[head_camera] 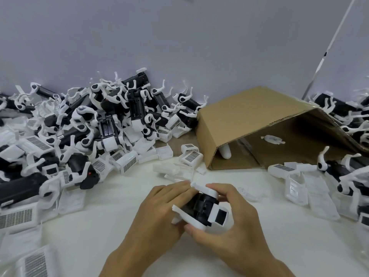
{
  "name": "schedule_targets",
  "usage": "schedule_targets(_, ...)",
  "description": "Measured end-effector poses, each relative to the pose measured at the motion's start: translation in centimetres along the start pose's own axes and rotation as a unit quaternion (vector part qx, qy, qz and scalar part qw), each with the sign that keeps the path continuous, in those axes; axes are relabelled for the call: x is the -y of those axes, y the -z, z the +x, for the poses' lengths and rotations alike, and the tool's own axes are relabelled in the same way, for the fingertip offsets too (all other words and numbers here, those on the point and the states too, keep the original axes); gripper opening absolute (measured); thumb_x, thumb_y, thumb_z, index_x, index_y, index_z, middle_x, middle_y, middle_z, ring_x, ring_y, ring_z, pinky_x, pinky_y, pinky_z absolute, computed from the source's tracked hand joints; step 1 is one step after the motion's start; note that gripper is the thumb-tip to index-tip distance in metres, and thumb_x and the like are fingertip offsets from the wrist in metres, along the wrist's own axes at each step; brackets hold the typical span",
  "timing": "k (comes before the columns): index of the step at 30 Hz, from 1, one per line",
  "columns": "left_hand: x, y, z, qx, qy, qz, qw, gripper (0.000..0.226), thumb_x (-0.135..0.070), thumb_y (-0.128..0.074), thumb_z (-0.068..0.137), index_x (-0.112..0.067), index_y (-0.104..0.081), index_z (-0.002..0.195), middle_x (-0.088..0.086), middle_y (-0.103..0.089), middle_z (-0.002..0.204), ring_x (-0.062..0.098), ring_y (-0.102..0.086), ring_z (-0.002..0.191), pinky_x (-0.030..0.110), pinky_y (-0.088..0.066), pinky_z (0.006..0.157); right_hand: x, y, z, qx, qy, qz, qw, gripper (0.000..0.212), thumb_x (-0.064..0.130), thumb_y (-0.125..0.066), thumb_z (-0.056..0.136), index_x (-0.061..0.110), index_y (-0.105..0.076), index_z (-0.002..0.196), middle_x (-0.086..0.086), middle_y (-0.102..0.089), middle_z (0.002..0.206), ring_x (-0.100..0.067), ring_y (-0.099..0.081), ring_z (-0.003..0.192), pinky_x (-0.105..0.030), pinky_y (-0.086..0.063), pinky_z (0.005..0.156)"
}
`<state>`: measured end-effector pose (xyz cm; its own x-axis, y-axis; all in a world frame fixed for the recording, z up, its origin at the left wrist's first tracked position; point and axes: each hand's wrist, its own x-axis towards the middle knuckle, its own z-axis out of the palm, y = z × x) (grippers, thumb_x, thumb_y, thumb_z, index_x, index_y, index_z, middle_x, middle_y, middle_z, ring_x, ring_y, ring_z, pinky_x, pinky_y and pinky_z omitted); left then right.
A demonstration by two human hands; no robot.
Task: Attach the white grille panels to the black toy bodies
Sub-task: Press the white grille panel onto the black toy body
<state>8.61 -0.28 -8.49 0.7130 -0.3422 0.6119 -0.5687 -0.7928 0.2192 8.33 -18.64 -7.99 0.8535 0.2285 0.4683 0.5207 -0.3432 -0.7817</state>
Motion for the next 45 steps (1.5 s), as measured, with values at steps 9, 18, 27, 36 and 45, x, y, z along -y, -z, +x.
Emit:
schedule_targets(9,0.2,-0.2,-0.3,-0.065,0.024,-0.077,0.995,0.054,-0.029,-0.062,0.062,-0.02,-0.066,0.114,-0.009,-0.07,0.112,0.005,-0.058,0.11,0.024,-0.043,0.093,0.0,0.2,0.2,0.012,-0.004,-0.005,1.0,0.064,0.041,-0.093,0.06,0.038,-0.06,0.115,0.023,-0.066,0.109,-0.005,-0.064,0.102,-0.011,-0.049,0.081)
schedule_targets(18,-1.0,-1.9,0.2,-0.117,0.025,0.038,0.992,0.083,-0.035,-0.099,0.044,-0.017,-0.045,0.105,-0.003,-0.048,0.114,0.024,-0.046,0.107,0.032,-0.035,0.092,0.1,0.3,1.1,-0.065,-0.214,0.07,0.972,0.088,0.096,-0.059,0.044,0.013,-0.063,0.073,-0.002,-0.065,0.067,-0.011,-0.062,0.058,-0.012,-0.042,0.051)
schedule_targets(27,-2.0,-0.8,0.0,-0.186,0.251,-0.348,0.884,0.03,-0.048,-0.07,0.08,-0.045,-0.063,0.109,-0.012,-0.071,0.103,0.015,-0.068,0.096,0.027,-0.057,0.066,-0.2,0.2,1.5,-0.071,-0.22,0.174,0.957,0.082,0.093,-0.036,0.07,0.021,-0.074,0.082,-0.003,-0.07,0.073,-0.014,-0.067,0.074,-0.037,-0.052,0.075)
schedule_targets(36,-2.3,-0.6,1.3,-0.134,0.466,-0.751,0.449,0.045,-0.032,-0.048,0.101,0.002,-0.077,0.094,0.02,-0.068,0.09,0.032,-0.067,0.074,0.04,-0.06,0.07,-0.6,-0.8,-0.1,-0.002,0.094,-0.077,0.993,0.056,0.046,-0.085,0.066,0.045,-0.062,0.118,0.01,-0.049,0.135,-0.002,-0.042,0.131,-0.005,-0.031,0.1)
schedule_targets(45,-3.2,-1.6,1.0,-0.073,0.451,-0.799,0.391,0.052,-0.035,-0.041,0.104,0.005,-0.075,0.105,0.02,-0.06,0.101,0.033,-0.054,0.1,0.046,-0.03,0.118,-0.6,-1.3,-0.3,0.015,0.046,-0.021,0.999,0.035,0.03,-0.08,0.073,0.044,-0.066,0.102,0.03,-0.043,0.128,-0.015,-0.054,0.122,-0.024,-0.047,0.095)
